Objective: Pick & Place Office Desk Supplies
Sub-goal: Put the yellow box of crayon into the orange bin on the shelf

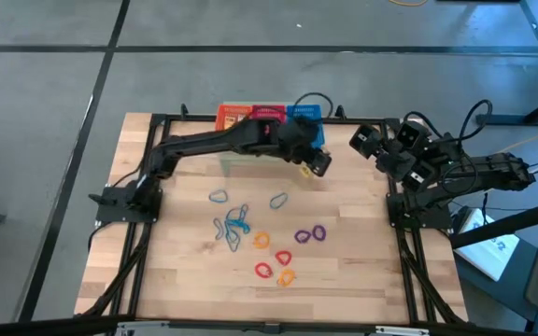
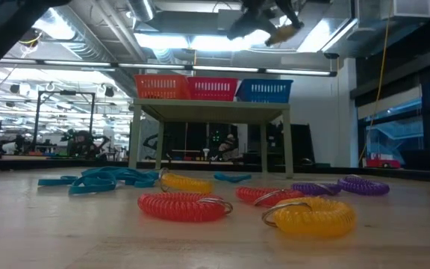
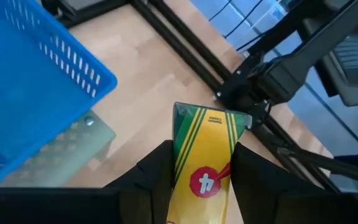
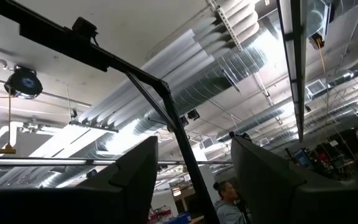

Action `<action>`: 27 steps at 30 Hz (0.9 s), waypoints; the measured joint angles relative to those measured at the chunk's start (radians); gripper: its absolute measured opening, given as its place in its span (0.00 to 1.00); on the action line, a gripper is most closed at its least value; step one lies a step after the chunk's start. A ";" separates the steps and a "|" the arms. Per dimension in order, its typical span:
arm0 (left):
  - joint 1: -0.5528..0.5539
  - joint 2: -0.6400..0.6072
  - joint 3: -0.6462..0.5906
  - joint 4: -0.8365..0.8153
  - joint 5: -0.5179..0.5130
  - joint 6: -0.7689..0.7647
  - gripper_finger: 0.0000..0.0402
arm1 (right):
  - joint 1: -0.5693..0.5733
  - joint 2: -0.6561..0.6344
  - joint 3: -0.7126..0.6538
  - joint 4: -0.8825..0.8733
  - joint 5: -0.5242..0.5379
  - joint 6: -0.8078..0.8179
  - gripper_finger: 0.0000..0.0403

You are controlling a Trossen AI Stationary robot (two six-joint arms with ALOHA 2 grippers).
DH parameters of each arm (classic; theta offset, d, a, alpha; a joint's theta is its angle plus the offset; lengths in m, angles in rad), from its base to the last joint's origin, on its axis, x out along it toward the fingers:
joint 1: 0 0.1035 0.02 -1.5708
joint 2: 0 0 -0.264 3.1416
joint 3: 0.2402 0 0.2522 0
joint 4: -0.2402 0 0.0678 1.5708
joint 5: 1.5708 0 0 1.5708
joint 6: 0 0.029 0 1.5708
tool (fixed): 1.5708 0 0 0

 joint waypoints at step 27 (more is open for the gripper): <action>0.311 -0.342 -0.045 -0.619 -0.328 0.068 0.35 | 0.000 -0.001 0.000 -0.006 0.000 -0.045 0.51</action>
